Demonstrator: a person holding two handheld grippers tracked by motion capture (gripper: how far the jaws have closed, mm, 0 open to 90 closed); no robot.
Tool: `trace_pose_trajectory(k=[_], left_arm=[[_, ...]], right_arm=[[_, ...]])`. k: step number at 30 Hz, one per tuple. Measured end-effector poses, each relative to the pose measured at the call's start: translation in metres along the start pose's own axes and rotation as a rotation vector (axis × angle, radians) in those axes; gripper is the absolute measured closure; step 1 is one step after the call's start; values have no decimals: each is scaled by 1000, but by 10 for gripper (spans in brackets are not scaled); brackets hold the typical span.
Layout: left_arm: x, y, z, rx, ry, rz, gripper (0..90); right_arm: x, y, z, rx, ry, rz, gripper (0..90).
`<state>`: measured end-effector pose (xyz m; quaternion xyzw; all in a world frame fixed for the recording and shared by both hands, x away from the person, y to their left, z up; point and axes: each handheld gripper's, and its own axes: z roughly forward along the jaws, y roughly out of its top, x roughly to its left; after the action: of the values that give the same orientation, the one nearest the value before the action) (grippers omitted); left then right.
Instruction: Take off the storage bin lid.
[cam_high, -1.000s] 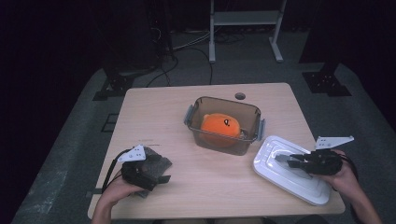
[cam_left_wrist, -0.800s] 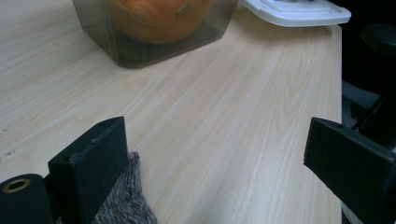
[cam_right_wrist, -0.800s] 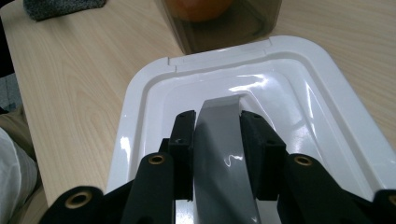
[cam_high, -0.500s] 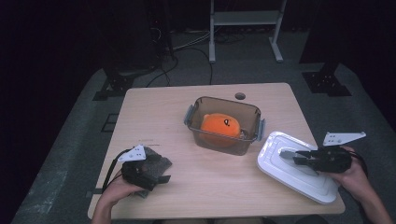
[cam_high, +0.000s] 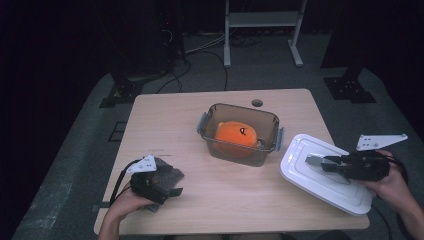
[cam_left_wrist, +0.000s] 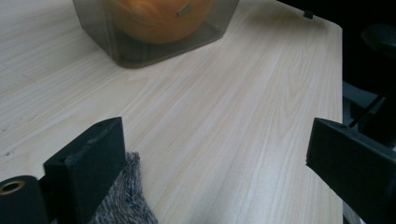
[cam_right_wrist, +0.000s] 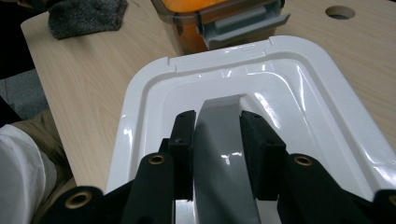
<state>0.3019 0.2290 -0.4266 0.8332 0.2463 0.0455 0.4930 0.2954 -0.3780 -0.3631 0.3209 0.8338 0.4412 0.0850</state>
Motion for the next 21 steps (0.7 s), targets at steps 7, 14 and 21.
trace_pose_trajectory(k=[7,14,21], left_arm=[[0,0,1,-1,1,-4,29],[1,0,1,0,1,-4,28],[0,0,1,2,-1,-2,28]], right_arm=[[5,21,-17,-17,5,-22,659],[9,41,-24,-32,16,-48,659],[14,67,-18,-37,43,-80,659]])
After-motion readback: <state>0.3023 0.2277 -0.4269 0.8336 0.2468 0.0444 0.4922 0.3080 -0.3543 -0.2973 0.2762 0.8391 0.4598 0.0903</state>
